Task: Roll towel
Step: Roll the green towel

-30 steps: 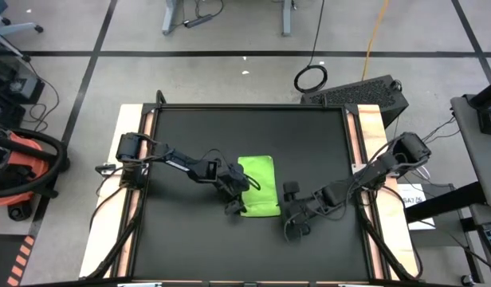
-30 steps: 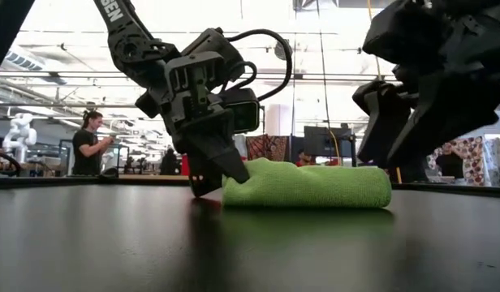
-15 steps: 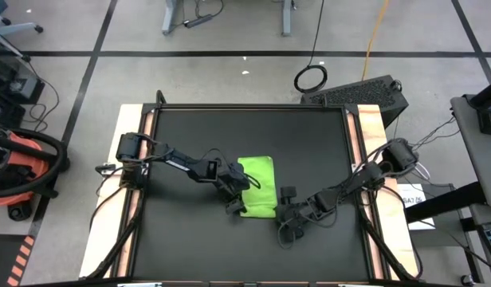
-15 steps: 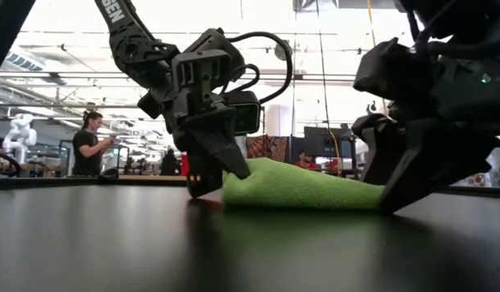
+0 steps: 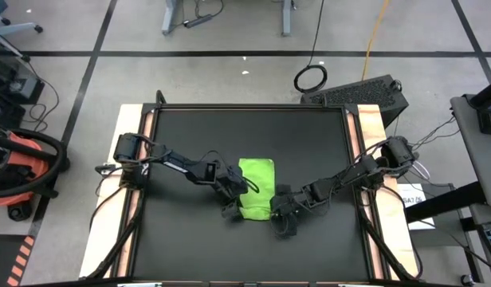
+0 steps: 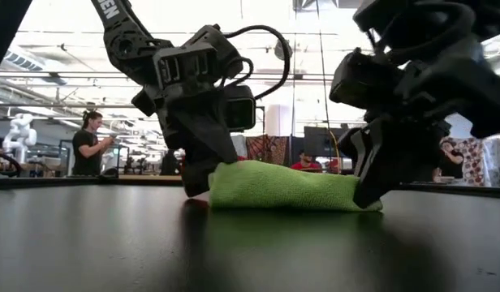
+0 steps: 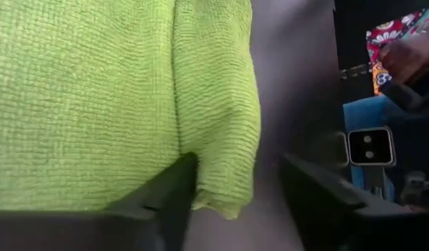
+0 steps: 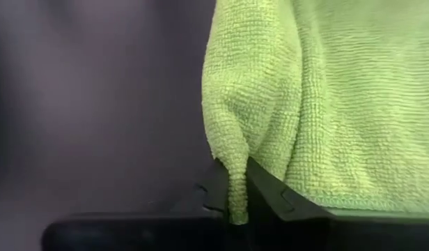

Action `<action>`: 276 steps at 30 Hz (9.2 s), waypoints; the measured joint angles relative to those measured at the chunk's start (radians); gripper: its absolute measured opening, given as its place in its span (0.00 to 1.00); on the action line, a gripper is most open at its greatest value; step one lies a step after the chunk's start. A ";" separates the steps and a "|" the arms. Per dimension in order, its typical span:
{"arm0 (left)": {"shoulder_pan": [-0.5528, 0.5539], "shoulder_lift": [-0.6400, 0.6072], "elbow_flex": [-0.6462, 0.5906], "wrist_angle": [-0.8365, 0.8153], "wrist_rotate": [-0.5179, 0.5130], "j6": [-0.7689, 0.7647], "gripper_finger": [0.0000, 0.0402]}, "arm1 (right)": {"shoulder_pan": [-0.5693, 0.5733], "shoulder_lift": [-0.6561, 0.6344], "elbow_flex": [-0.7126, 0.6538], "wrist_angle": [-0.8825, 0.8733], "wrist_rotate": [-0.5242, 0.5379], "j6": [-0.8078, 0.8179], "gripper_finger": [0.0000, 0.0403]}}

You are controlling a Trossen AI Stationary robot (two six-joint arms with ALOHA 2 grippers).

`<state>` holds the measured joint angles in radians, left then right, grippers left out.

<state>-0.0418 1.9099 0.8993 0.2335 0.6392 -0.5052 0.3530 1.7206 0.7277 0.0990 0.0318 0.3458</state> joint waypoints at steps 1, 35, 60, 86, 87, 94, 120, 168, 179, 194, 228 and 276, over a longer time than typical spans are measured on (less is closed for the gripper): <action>-0.001 -0.008 -0.001 -0.006 -0.001 0.009 0.58 | -0.012 0.000 0.000 0.003 -0.040 0.002 0.04; -0.327 -0.144 0.003 -0.130 -0.838 0.625 0.65 | -0.316 0.004 -0.004 -0.005 -0.615 0.096 0.01; -0.268 -0.063 0.004 -0.113 -0.817 0.488 0.11 | -0.330 0.003 -0.003 0.003 -0.613 0.122 0.01; -0.071 -0.063 -0.026 -0.059 -0.313 0.144 0.04 | -0.209 -0.226 -0.002 -0.130 -0.251 -0.099 0.66; -0.064 -0.063 -0.028 -0.059 -0.305 0.138 0.04 | -0.194 -0.233 -0.002 -0.138 -0.229 -0.113 0.66; -0.022 -0.063 -0.029 -0.060 -0.254 0.092 0.04 | -0.068 -0.244 -0.002 -0.192 -0.066 -0.134 0.59; 0.018 -0.013 -0.025 -0.097 -0.092 -0.055 0.04 | 0.067 -0.120 -0.002 -0.038 0.336 -0.287 0.59; -0.018 -0.160 -0.031 -0.074 -0.161 0.164 0.55 | -0.169 0.034 0.000 0.054 -0.316 0.069 0.02; -0.265 -0.182 -0.030 -0.124 -0.621 0.399 0.56 | -0.229 0.035 -0.002 0.049 -0.440 0.159 0.02; -0.429 -0.160 -0.029 -0.139 -1.056 0.486 0.56 | -0.265 0.035 -0.003 0.049 -0.487 0.190 0.02; -0.415 -0.024 0.001 -0.057 -1.122 0.637 0.53 | -0.269 0.035 -0.003 0.055 -0.499 0.242 0.02; -0.116 -0.026 0.005 -0.058 -0.334 0.072 0.03 | 0.061 -0.248 -0.001 -0.134 0.145 -0.163 0.61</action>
<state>-0.1574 1.8839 0.9043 0.1758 0.3047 -0.4335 0.4140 1.4721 0.7265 -0.0353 0.1768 0.1828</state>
